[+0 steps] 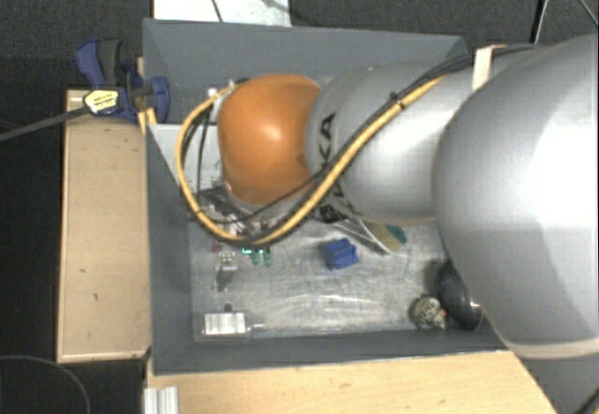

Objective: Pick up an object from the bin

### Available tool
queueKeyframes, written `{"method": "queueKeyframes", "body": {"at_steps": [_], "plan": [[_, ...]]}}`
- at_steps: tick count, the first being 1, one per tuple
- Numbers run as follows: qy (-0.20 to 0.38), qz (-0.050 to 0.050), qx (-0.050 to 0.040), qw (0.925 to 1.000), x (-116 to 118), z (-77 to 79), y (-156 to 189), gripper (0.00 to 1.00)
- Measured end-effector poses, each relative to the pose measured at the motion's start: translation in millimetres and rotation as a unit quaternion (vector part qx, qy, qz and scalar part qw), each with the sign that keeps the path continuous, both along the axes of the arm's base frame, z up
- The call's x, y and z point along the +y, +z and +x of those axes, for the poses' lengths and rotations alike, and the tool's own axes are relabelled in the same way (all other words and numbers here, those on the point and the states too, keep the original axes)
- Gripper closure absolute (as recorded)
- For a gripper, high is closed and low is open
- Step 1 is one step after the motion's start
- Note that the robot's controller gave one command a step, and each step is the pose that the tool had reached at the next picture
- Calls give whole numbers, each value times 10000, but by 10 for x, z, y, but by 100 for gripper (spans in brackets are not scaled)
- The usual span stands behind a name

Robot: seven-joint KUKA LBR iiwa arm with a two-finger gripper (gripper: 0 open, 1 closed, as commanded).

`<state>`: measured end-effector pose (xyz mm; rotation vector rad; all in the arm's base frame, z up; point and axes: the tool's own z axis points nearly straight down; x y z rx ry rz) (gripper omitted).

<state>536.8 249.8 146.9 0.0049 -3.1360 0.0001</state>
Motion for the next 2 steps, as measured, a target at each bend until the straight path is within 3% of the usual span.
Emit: {"method": "queueKeyframes", "body": {"at_steps": [1,2], "plan": [[95,58,-118,9999,-817,605,-735,0],[358,11,-53,9993,-637,560,-445,0]]}}
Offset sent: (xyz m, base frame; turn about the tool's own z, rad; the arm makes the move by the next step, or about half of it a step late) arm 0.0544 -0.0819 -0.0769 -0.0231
